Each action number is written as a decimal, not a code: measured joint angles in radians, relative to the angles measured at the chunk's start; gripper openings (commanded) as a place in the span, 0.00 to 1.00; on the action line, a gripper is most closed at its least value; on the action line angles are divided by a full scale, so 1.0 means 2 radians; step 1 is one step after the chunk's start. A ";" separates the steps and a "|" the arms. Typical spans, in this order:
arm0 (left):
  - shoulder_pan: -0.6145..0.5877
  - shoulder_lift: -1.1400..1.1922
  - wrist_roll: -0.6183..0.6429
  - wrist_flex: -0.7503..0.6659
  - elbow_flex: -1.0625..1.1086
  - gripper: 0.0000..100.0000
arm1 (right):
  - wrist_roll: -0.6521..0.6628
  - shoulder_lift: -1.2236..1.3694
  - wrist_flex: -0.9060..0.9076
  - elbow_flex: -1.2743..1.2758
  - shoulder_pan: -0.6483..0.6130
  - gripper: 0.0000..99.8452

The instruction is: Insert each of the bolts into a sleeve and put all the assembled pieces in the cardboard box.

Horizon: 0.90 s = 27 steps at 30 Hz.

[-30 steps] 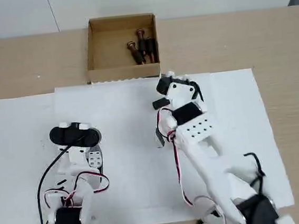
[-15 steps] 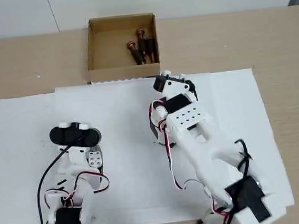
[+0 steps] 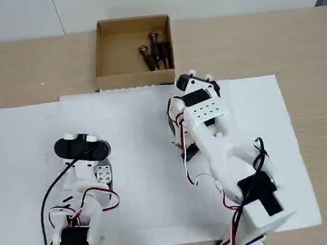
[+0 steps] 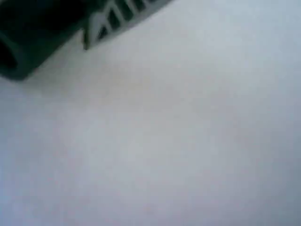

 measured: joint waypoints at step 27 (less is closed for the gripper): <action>0.000 0.000 0.000 0.000 0.000 0.01 | 0.000 0.049 -0.013 -0.008 -0.010 0.02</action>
